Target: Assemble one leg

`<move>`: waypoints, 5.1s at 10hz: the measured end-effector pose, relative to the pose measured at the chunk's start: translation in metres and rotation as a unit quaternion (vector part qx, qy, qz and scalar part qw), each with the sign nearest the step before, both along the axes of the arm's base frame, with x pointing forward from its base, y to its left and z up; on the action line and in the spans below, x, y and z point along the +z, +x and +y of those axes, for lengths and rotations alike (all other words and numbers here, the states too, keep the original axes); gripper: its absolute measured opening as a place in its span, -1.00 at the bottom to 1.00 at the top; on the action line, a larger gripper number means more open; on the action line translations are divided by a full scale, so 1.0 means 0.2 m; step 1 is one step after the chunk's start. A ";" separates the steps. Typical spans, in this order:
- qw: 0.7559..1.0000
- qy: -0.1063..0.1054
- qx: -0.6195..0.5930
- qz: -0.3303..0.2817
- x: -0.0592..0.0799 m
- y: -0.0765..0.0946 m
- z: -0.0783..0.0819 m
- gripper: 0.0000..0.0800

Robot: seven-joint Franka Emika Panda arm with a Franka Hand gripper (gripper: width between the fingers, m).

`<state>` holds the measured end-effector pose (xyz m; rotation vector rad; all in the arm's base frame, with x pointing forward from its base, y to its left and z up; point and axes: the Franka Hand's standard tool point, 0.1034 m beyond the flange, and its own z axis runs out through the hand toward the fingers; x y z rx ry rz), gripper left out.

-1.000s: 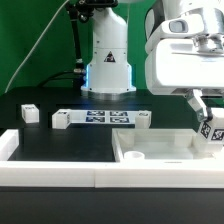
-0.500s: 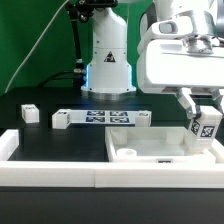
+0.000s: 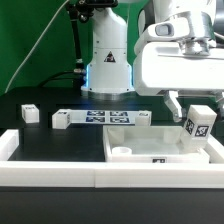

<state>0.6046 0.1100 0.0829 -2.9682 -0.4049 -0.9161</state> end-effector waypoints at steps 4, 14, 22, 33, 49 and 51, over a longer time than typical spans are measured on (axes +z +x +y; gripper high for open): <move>1.000 0.000 0.000 0.000 0.00 0.00 0.00 0.62; 0.991 -0.011 0.002 0.133 0.01 0.06 -0.02 0.62; 0.953 -0.022 0.006 0.302 -0.03 0.05 -0.02 0.62; 0.942 0.065 -0.210 0.252 -0.03 0.05 -0.01 -0.27; 0.693 0.247 -0.632 0.243 -0.05 0.06 0.05 0.44; 0.766 0.217 -0.550 0.254 -0.05 0.07 0.03 0.59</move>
Offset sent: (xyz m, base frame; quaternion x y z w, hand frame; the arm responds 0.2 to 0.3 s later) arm 0.0000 0.0000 0.0000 0.0000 0.0000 0.0000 1.0000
